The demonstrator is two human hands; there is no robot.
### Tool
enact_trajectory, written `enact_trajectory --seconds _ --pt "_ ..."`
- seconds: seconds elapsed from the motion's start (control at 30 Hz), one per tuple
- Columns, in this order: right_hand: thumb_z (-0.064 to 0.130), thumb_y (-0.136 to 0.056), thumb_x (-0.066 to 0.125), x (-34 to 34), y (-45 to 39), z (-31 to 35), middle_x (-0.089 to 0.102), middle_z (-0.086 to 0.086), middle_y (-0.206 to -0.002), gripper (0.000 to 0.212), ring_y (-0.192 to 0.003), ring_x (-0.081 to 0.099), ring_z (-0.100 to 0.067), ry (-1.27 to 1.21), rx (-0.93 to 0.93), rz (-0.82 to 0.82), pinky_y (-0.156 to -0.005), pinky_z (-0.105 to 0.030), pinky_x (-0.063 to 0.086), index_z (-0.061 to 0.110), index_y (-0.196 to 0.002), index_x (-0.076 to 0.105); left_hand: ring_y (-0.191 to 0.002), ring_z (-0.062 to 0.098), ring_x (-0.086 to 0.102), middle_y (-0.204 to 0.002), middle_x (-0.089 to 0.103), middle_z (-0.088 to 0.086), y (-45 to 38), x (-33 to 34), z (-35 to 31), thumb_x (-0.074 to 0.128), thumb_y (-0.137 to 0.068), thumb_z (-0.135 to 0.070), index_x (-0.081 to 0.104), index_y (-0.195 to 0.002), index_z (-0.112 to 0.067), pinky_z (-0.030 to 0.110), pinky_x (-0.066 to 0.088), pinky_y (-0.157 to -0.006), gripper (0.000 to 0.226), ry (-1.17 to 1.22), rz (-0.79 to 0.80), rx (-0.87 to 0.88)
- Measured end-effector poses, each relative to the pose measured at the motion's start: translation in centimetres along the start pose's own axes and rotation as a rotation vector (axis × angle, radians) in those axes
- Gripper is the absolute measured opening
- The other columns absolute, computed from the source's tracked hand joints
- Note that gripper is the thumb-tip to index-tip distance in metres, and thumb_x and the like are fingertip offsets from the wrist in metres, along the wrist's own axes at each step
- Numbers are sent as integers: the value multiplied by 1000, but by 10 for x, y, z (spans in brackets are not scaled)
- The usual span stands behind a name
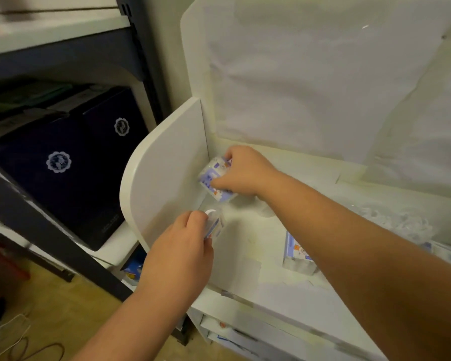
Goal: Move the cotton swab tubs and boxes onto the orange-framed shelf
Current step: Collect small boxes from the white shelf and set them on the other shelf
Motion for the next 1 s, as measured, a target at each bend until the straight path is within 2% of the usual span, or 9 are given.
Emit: enact_trajectory --seconds 0.1,0.17,0.2,0.27,0.33,0.4,0.53,0.77,1.0 --pt "28 -67 81 -28 23 4 57 4 -86 41 -72 54 -13 -380 49 -118 -59 -27 45 17 -94 52 -81 9 50 -115 55 -10 -3 1 -3 52 -93 -32 47 -119 -28 22 45 -59 27 8 7 4" --pt "25 -71 82 -42 41 0 62 3 -91 45 -75 58 -10 -614 86 -157 -57 -16 46 16 -102 53 -80 9 47 -117 55 -9 -4 0 -6 53 -92 -30 47 -122 -28 19 39 -56 30 34 10 3" --pt "23 -73 82 -48 50 -5 66 2 -96 46 -82 64 -12 -734 98 -157 -65 -15 51 16 -107 52 -79 9 45 -118 54 -9 -4 -1 -8 53 -92 -30 47 -122 -28 19 34 -54 31 48 5 2" --pt "16 -79 79 -58 69 -19 70 -4 -107 45 -99 70 -21 -948 116 -147 -89 -31 56 16 -115 51 -78 12 46 -117 55 -10 -6 -4 -15 56 -90 -27 49 -119 -29 21 30 -54 30 75 -19 21" --pt "9 -85 71 -68 93 -33 71 -10 -113 42 -104 69 -26 -1074 129 -129 -94 -40 55 10 -122 51 -83 17 54 -113 57 -10 -7 -6 -24 59 -87 -24 52 -115 -30 27 36 -59 30 122 -41 64" --pt "5 -89 66 -79 120 -50 70 -15 -116 41 -102 70 -25 -1153 148 -131 -94 -39 55 4 -126 49 -87 20 58 -110 58 -11 -7 -8 -36 60 -85 -22 53 -113 -30 32 44 -63 30 178 -56 106" --pt "0 -91 60 -100 176 -88 71 -15 -113 36 -101 71 -24 -1242 156 -205 -91 -35 56 -3 -124 47 -88 19 60 -105 59 -9 -2 -12 -71 62 -83 -23 54 -112 -30 33 47 -68 31 242 -94 193" --pt "11 -75 63 -138 294 -152 68 -13 -121 55 -106 69 -24 -1326 160 -382 -87 -31 57 -2 -126 49 -88 -3 57 -99 61 -21 34 -25 -165 65 -82 -23 53 -107 -41 21 43 -70 32 514 -67 330" --pt "25 -76 70 -169 457 -200 74 -3 -110 39 -107 68 -26 -966 259 -580 -101 -52 48 20 -114 62 -90 -11 55 -101 59 -26 118 -34 -275 67 -82 -22 53 -105 -44 2 36 -71 35 582 -12 470"
Point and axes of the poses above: each hand's wrist, its own y-axis away from the middle knuckle, its own x-axis out of the palm, z = x × y, the point moved 3 cm from there along -y, towards the middle knuckle
